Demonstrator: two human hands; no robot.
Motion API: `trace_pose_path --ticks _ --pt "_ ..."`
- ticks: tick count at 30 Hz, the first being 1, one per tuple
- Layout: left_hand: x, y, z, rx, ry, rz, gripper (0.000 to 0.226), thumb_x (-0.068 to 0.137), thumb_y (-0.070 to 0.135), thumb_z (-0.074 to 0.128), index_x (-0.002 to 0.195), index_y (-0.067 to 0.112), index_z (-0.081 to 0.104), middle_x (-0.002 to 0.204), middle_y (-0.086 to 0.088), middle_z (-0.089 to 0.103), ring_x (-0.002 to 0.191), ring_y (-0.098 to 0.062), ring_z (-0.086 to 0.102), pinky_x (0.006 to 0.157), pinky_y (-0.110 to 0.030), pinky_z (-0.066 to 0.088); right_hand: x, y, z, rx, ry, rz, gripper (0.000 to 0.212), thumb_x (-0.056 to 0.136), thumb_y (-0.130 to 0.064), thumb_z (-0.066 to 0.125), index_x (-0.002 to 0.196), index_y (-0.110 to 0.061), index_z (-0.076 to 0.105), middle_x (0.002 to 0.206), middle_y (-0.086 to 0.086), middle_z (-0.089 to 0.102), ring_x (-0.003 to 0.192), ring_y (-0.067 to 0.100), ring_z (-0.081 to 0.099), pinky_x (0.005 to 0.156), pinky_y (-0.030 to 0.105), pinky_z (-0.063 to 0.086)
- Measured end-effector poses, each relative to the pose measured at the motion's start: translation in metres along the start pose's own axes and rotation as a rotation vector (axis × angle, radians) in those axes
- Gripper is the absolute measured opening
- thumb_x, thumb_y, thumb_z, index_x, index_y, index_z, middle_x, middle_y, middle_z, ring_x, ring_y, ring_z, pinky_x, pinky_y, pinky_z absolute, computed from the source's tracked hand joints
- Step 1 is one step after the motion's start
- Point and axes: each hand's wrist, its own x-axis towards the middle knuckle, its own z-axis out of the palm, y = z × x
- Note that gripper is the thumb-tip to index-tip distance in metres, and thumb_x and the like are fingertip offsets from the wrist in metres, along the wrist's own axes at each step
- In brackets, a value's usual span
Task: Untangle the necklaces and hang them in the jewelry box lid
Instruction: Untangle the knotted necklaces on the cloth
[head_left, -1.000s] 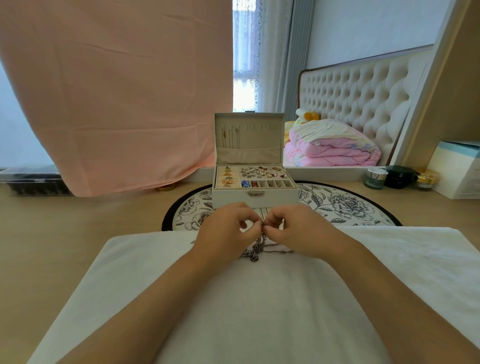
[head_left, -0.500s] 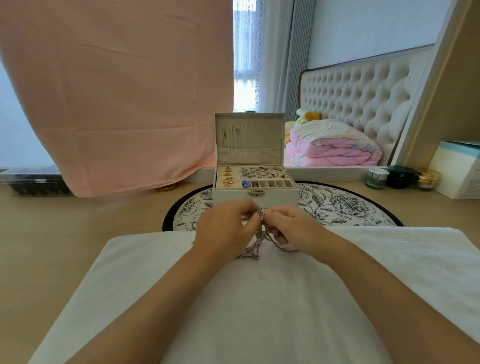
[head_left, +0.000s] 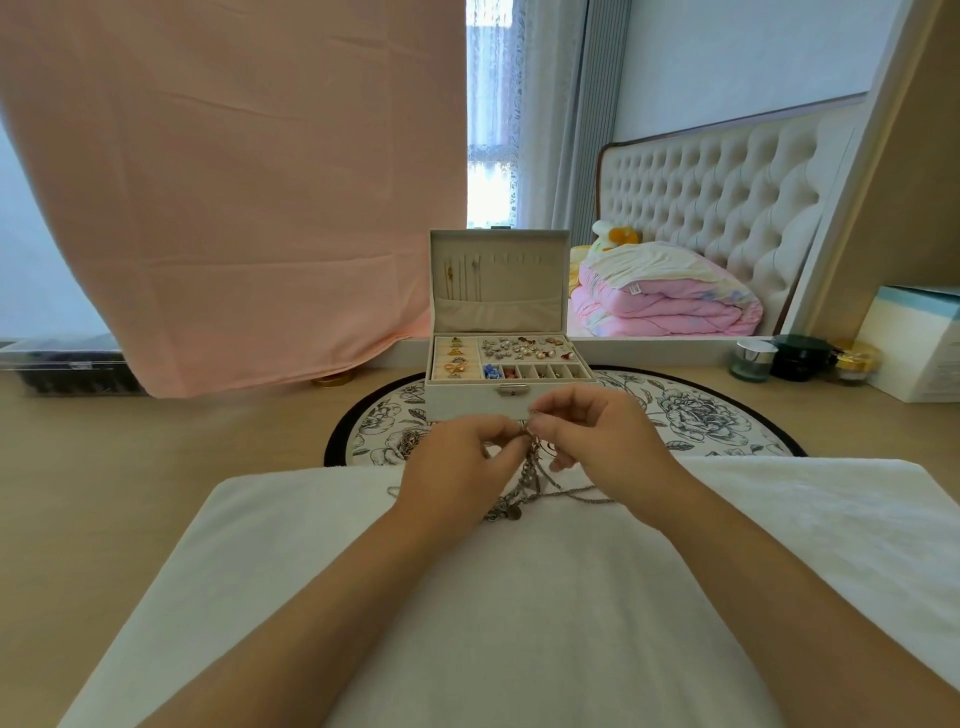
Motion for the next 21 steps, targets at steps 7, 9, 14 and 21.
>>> trace_pose_path --ticks 7,9,14,21 --pt "0.010 -0.001 -0.008 -0.485 0.205 -0.211 0.019 0.102 0.020 0.053 0.087 0.026 0.064 0.070 0.008 0.060 0.064 -0.011 0.053 0.063 -0.030 0.047 0.001 0.018 -0.006 -0.427 -0.221 0.032 0.021 0.087 -0.014 0.069 0.088 -0.034 0.074 0.063 -0.012 0.063 0.053 0.003 0.054 0.058 0.024 0.049" --pt "0.013 -0.003 -0.012 -0.559 0.216 -0.305 0.021 0.104 0.022 0.047 0.091 0.026 0.063 0.075 0.005 0.060 0.068 -0.012 0.053 0.068 -0.033 0.047 0.003 0.020 -0.010 -0.488 -0.199 0.064 0.023 0.085 -0.014 0.066 0.078 -0.034 0.076 0.061 -0.013 0.065 0.054 0.002 0.055 0.059 0.024 0.049" --pt "0.014 -0.005 -0.022 -0.693 0.055 -0.352 0.022 0.105 0.022 0.049 0.088 0.021 0.064 0.077 0.000 0.062 0.067 -0.011 0.058 0.062 -0.026 0.055 0.004 0.019 -0.014 -0.412 -0.141 0.061 0.025 0.087 -0.014 0.063 0.085 -0.034 0.077 0.068 -0.012 0.065 0.057 0.002 0.054 0.064 0.025 0.045" --pt "0.008 0.005 -0.019 -0.902 -0.132 -0.295 0.017 0.103 0.018 0.050 0.099 0.013 0.067 0.082 -0.002 0.068 0.069 -0.015 0.063 0.058 -0.023 0.053 0.000 0.014 0.001 0.042 -0.284 0.140 0.020 0.094 -0.005 0.066 0.111 -0.011 0.074 0.084 0.007 0.076 0.070 0.018 0.067 0.070 0.027 0.055"
